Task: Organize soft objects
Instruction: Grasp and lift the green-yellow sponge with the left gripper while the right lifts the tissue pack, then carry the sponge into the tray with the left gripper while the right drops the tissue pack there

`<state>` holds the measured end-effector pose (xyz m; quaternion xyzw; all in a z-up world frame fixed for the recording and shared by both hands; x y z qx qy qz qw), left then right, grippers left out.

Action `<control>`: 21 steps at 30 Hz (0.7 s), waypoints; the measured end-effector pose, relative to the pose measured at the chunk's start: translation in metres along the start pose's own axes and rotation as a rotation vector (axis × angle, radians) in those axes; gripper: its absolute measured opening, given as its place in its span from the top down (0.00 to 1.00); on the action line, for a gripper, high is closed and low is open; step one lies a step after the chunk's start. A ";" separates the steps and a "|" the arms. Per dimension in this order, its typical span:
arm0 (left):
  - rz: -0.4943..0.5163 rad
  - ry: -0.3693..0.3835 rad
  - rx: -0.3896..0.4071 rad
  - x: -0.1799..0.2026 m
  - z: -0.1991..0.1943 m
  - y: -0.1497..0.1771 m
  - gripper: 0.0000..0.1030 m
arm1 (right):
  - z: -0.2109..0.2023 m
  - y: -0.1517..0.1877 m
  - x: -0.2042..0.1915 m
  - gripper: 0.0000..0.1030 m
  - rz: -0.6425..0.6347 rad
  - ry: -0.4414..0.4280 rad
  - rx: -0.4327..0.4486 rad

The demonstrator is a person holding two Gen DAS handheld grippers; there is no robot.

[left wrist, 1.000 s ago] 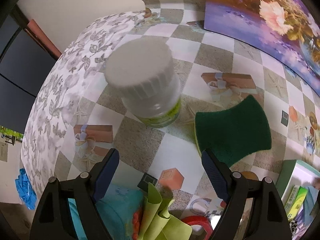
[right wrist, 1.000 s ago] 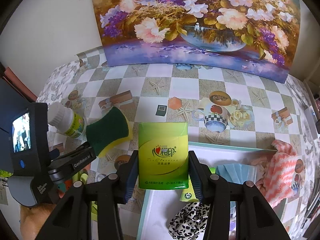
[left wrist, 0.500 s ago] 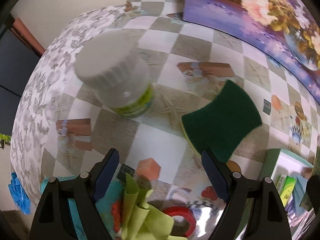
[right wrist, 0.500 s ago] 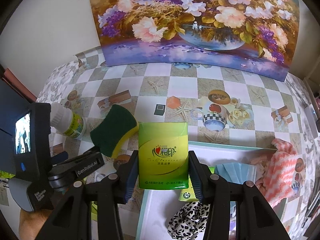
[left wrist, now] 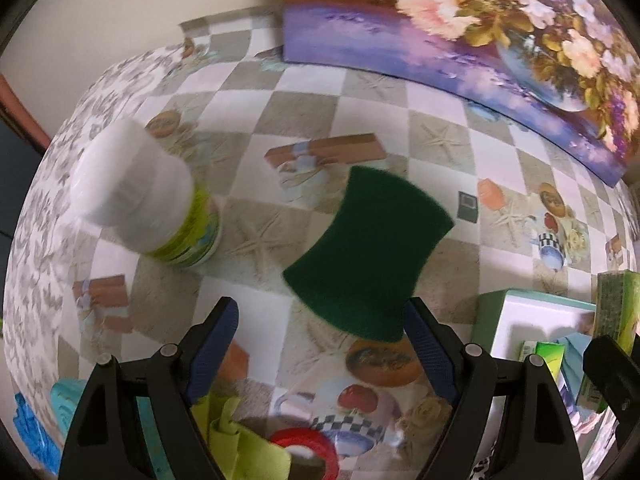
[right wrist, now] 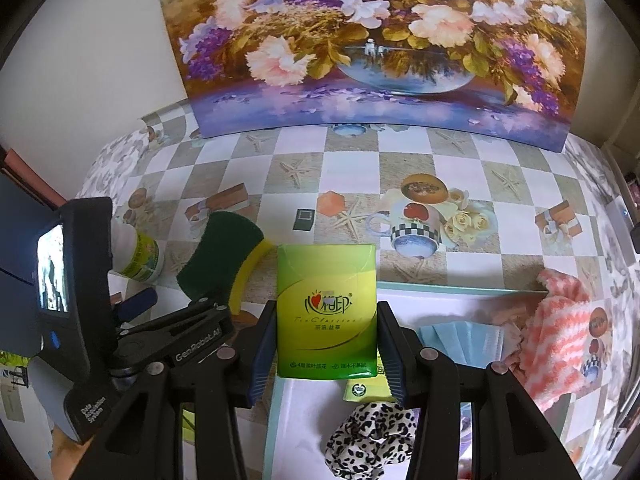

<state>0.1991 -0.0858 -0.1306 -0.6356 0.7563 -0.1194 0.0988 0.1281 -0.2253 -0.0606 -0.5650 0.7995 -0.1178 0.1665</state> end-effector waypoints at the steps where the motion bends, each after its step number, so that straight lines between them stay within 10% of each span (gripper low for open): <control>1: 0.007 0.010 0.008 0.004 0.001 0.000 0.18 | 0.000 0.000 0.001 0.52 0.002 0.001 -0.001; 21: 0.039 0.036 0.057 0.016 0.017 -0.006 0.28 | 0.010 0.003 0.024 0.52 0.039 0.006 -0.025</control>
Point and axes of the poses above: each gripper's, at about its wrist camera, not at the fingertips, and z roughly the way its jaws point, x to its right, y to its underside, the point moved 6 cm from there along z, roughly the way its jaws point
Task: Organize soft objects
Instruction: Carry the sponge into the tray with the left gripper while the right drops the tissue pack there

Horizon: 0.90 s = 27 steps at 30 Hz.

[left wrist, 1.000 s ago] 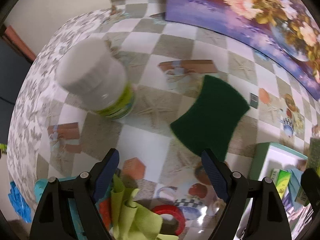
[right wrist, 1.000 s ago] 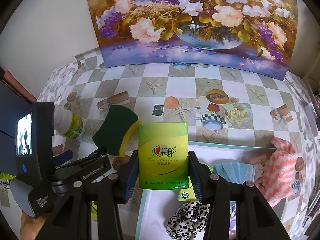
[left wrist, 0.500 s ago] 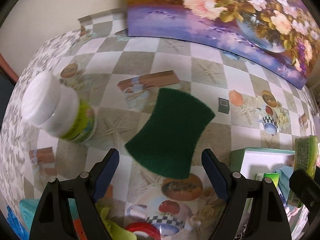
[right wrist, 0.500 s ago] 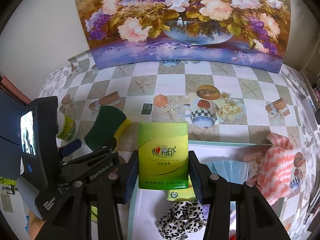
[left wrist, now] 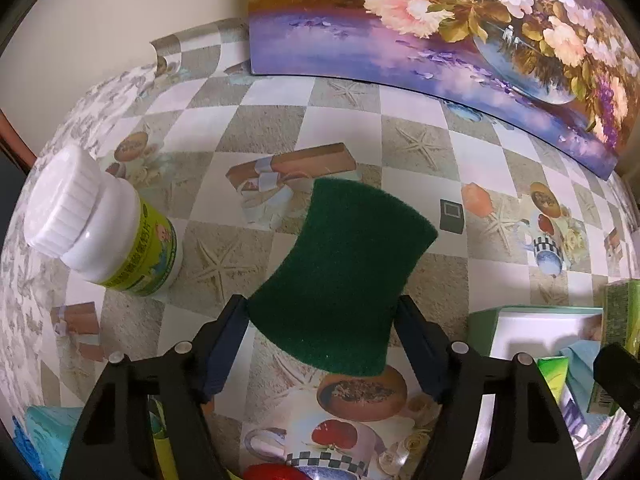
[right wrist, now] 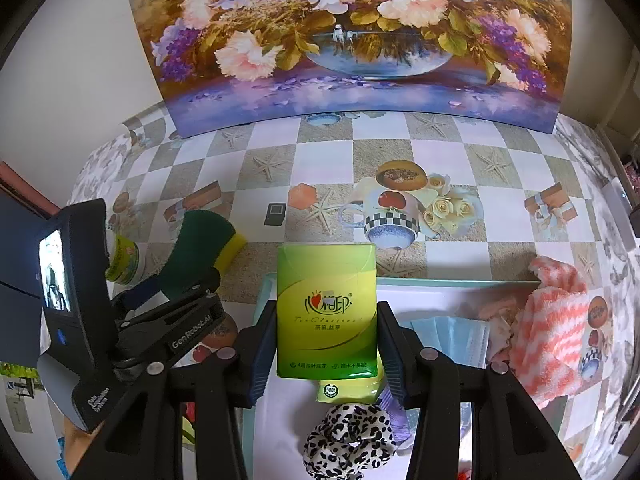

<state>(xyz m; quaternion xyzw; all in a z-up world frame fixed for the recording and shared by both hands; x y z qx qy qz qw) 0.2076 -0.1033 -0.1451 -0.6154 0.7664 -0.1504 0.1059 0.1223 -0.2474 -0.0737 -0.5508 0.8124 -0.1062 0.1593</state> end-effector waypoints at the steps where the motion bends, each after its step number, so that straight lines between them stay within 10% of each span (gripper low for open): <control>1: -0.005 0.009 -0.003 0.000 0.000 0.000 0.29 | 0.000 0.000 0.000 0.52 0.000 0.000 0.000; 27: -0.024 0.033 0.119 0.008 -0.127 0.009 0.30 | -0.065 0.017 0.045 0.52 0.096 0.031 0.079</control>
Point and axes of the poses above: each gripper's, at about its wrist camera, not at the fingertips, and z roughly the way its jaws point, x to its right, y to its underside, the point moved 6 cm from there along z, roughly the way its jaws point
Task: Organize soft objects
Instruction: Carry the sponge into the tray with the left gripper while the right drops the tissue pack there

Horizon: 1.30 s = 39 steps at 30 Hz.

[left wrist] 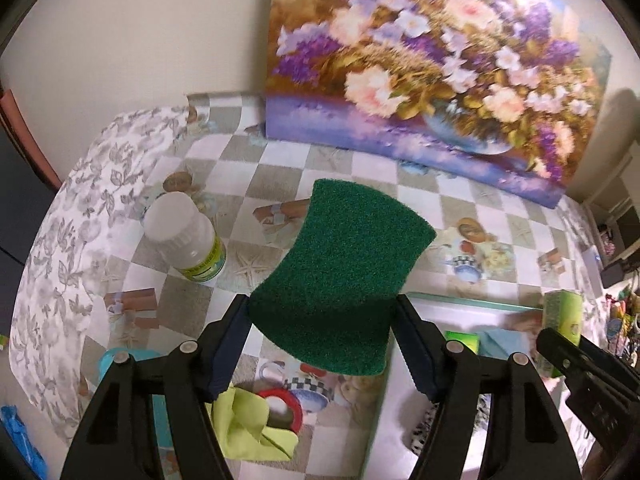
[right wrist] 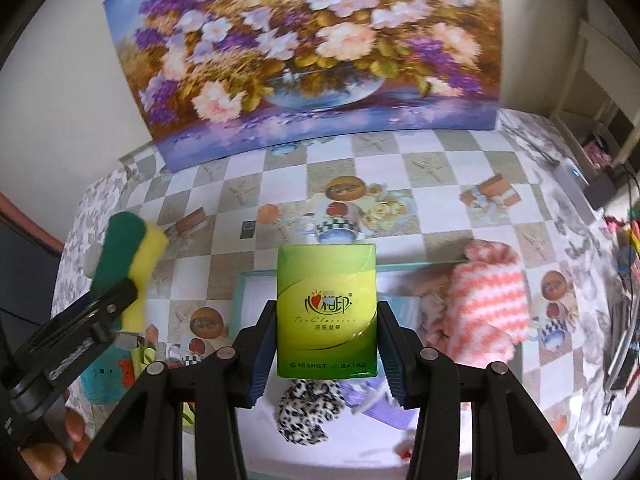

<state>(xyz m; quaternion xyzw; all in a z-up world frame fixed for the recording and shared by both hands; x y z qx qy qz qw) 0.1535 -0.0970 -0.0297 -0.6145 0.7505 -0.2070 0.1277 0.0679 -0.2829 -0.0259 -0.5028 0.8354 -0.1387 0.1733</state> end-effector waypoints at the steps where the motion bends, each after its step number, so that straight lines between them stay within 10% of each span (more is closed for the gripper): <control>1: 0.003 0.009 0.006 0.003 -0.006 0.003 0.30 | -0.003 0.001 0.004 0.52 0.009 0.000 0.002; 21: 0.224 0.064 -0.077 0.077 -0.020 0.100 0.29 | -0.015 0.086 0.041 0.52 0.040 0.046 -0.079; 39: 0.199 0.144 -0.258 0.089 0.022 0.132 0.29 | 0.025 0.116 0.070 0.52 0.091 0.103 -0.221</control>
Point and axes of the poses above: each gripper's, at about its wrist camera, not at the fingertips, and z roughly the way its jaws point, x to its right, y to its underside, the point moved 6 cm from there along z, roughly the way its jaws point
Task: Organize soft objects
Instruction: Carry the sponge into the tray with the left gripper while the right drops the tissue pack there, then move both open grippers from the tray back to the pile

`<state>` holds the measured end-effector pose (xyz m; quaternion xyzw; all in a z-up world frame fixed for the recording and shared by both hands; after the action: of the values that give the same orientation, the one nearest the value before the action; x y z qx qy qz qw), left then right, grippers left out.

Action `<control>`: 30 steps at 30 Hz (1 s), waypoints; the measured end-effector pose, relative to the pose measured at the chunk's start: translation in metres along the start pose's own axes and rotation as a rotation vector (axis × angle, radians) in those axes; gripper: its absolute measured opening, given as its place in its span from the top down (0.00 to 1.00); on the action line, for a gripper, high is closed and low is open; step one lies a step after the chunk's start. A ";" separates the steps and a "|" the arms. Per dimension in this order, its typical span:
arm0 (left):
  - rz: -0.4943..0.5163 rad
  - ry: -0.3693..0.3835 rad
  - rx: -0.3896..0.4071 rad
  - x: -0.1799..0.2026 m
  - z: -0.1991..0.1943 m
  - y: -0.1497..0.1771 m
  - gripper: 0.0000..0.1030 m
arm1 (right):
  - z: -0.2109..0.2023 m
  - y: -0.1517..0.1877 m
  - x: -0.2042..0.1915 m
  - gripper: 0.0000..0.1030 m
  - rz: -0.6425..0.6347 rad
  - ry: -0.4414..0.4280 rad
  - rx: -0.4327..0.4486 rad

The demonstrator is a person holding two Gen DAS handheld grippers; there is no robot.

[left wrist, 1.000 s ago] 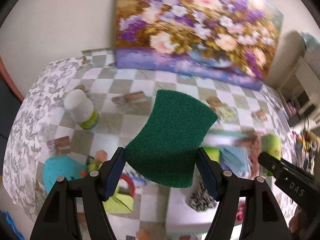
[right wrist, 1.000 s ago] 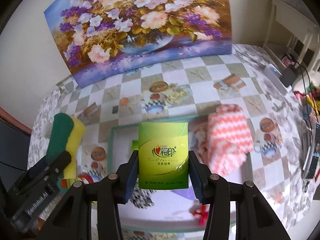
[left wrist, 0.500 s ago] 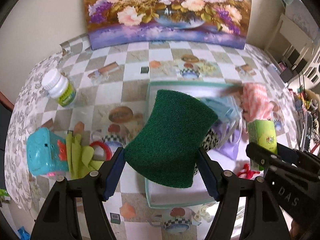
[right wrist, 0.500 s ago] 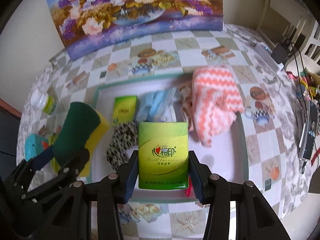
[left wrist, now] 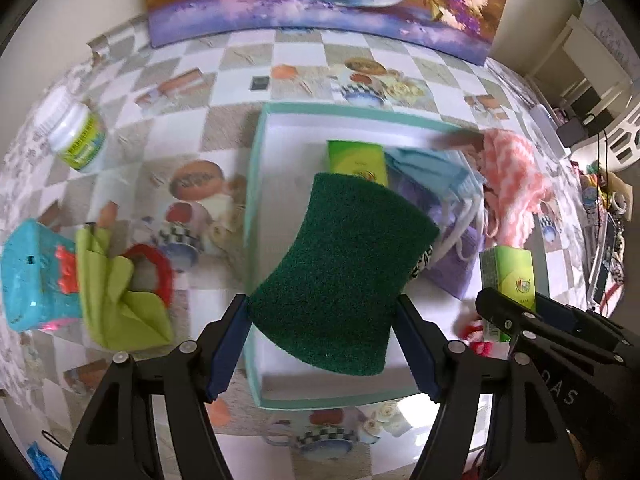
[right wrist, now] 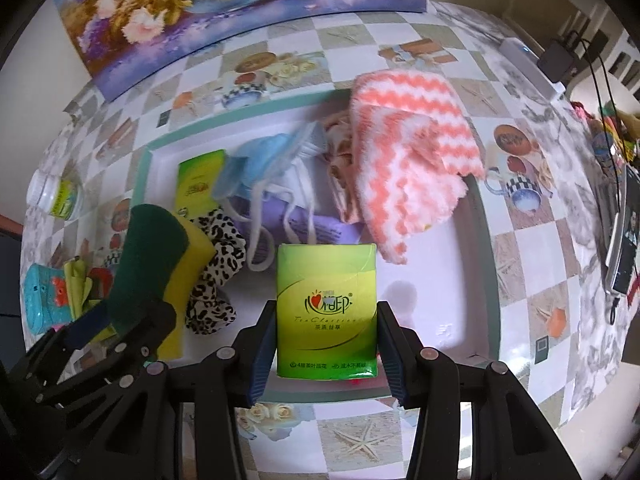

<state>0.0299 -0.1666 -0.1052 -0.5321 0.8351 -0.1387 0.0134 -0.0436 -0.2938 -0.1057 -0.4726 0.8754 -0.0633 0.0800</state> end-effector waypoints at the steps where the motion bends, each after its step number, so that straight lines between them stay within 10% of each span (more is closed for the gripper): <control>1: 0.004 0.001 -0.008 0.002 0.004 0.000 0.29 | 0.000 0.000 0.002 0.52 0.005 0.002 -0.001; 30: -0.078 0.036 0.081 -0.017 -0.018 -0.014 0.19 | -0.021 -0.013 0.009 0.41 0.038 0.039 0.073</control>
<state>0.0465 -0.1527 -0.0865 -0.5609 0.8074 -0.1822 0.0145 -0.0418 -0.3079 -0.0836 -0.4512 0.8827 -0.1030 0.0811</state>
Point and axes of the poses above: each gripper's, at about its wrist camera, not at the fingertips, and z roughly the way its jaws point, x to its right, y to its underside, the point moved 6 cm from there along z, roughly the way its jaws point
